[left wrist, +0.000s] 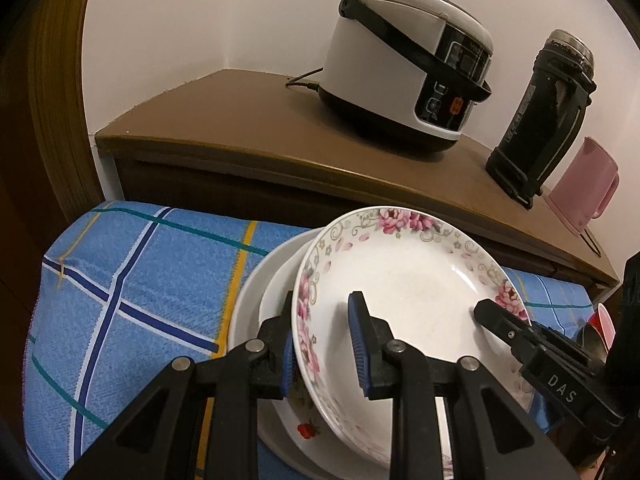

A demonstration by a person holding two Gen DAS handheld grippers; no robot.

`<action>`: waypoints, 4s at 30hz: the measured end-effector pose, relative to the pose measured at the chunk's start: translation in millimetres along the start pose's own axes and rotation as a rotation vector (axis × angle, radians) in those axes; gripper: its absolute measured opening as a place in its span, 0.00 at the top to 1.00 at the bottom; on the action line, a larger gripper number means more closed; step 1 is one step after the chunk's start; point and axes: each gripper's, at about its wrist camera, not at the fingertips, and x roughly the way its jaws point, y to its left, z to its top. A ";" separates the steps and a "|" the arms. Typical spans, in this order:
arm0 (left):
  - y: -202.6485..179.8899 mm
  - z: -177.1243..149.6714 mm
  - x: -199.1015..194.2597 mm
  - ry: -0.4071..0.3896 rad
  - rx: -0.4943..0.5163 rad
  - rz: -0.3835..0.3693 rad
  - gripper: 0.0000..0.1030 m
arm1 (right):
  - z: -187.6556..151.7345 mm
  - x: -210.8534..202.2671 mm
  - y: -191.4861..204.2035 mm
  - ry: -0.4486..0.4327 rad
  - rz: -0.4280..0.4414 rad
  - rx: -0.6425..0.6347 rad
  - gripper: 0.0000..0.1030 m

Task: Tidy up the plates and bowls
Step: 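Lift the pink-floral plate and lower it onto the red-flower plate stack, then open both grippers and release the pink-floral plate on the stack, then move both grippers toward the steel bowl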

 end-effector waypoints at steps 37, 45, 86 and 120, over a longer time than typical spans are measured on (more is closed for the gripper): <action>-13.1 -5.8 -4.5 -0.011 0.126 0.093 0.74 | -6.3 -8.0 10.3 -0.010 -0.066 -0.053 0.79; -18.6 -7.5 -7.3 -0.035 0.189 0.175 0.73 | -7.1 -8.2 14.4 -0.012 -0.097 -0.084 0.79; -5.8 -27.2 -67.9 -0.368 0.031 0.206 0.54 | -36.6 -79.0 -1.8 -0.262 -0.110 -0.008 0.28; -82.9 -116.8 -118.2 -0.177 -0.003 0.034 0.54 | -108.2 -176.8 -35.1 -0.231 -0.079 0.027 0.28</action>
